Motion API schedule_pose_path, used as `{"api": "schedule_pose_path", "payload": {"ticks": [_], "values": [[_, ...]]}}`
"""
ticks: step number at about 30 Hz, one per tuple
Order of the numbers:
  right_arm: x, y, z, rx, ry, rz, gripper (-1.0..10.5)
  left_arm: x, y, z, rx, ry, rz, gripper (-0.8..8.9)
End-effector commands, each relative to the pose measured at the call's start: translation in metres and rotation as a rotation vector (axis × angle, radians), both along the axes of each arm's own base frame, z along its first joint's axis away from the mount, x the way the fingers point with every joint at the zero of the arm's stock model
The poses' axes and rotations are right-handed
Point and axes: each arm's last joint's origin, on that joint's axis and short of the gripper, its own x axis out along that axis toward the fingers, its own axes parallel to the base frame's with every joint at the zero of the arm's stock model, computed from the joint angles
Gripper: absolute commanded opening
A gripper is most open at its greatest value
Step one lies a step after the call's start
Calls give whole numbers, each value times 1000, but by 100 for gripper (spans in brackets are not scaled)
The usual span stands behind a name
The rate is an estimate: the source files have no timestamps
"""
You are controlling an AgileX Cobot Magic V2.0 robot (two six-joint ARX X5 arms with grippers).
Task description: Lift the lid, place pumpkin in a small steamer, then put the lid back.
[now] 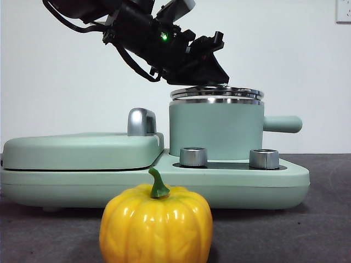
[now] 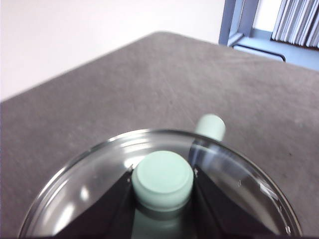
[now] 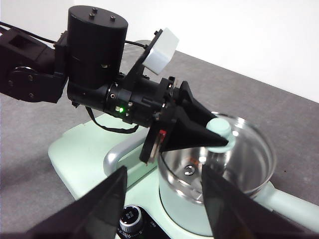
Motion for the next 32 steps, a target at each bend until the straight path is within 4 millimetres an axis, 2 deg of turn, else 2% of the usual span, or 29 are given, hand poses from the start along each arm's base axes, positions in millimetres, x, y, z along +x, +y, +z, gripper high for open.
{"api": "schedule_pose_path", "payload": {"ticks": [1,7,13,22,28,32], "values": [[0,1,6,10,-18,1,240,-1,-3,18,-50,-67,-3,8],[0,0,5,3,-2,1,240,-9,4,39,-79,-104,4,8],[0,0,4,1,0,2,240,-23,21,67,-77,-120,83,8],[0,0,4,-30,-27,14,240,-49,75,103,-27,24,178,9],[-1,1,1,-76,-39,37,247,-59,117,110,41,139,329,10],[-4,5,-3,-128,-43,85,306,-70,143,112,59,171,401,10]]}}
